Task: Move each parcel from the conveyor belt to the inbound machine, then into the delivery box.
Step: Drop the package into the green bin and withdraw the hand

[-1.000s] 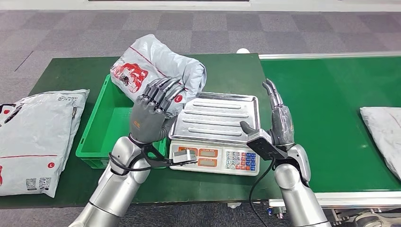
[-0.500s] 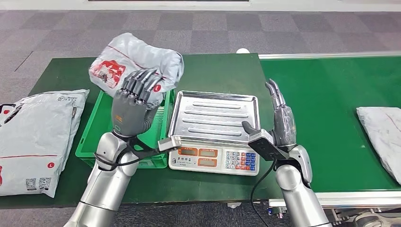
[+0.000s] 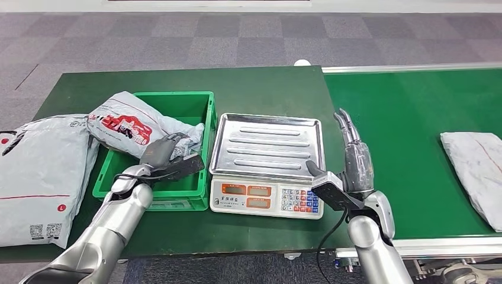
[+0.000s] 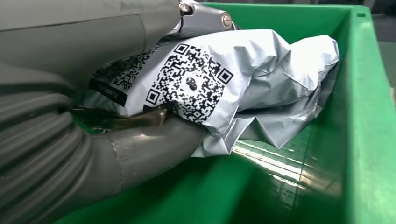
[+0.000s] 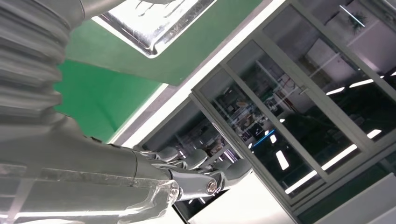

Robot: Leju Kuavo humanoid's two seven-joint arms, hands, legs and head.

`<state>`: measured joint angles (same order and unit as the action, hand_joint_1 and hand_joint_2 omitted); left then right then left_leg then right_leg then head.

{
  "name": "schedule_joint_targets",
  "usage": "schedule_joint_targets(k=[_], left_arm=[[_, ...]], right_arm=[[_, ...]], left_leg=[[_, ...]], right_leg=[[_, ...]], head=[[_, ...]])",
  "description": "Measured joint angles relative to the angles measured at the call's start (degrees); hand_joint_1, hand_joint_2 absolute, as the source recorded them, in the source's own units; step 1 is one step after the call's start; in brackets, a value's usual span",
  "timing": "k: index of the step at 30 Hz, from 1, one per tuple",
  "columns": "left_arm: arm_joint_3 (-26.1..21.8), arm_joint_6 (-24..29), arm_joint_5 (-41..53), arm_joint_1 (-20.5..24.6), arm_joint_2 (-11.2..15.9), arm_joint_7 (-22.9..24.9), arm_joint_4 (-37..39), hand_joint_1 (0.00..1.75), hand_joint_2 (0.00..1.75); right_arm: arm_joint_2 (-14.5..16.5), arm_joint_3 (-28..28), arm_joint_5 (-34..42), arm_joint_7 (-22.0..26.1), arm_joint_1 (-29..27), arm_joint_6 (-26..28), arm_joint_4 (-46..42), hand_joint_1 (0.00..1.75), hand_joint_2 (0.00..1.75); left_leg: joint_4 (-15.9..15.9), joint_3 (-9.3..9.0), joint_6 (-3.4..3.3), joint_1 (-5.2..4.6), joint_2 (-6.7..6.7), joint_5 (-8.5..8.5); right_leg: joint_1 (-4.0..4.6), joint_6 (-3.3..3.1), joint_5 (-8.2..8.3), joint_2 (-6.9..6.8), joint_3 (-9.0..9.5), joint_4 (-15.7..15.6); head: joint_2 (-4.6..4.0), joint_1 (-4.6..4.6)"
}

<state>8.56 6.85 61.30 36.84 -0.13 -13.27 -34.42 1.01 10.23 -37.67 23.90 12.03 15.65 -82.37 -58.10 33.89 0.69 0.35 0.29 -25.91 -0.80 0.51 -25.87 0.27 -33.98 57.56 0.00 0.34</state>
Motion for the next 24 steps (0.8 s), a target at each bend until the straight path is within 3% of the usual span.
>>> schedule_joint_targets(k=[24], left_arm=[[-1.06,-3.59,-0.61,1.19,1.17,-0.11,2.94,1.75,1.75]], right_arm=[[0.02,-0.02,-0.14,0.13,1.26,-0.58,0.60,0.00,1.75]], left_leg=[[0.09,-0.21,0.11,0.00,0.03,0.03]], right_leg=[[0.06,-0.02,0.01,0.01,0.18,0.02]], head=[[0.00,-0.02]])
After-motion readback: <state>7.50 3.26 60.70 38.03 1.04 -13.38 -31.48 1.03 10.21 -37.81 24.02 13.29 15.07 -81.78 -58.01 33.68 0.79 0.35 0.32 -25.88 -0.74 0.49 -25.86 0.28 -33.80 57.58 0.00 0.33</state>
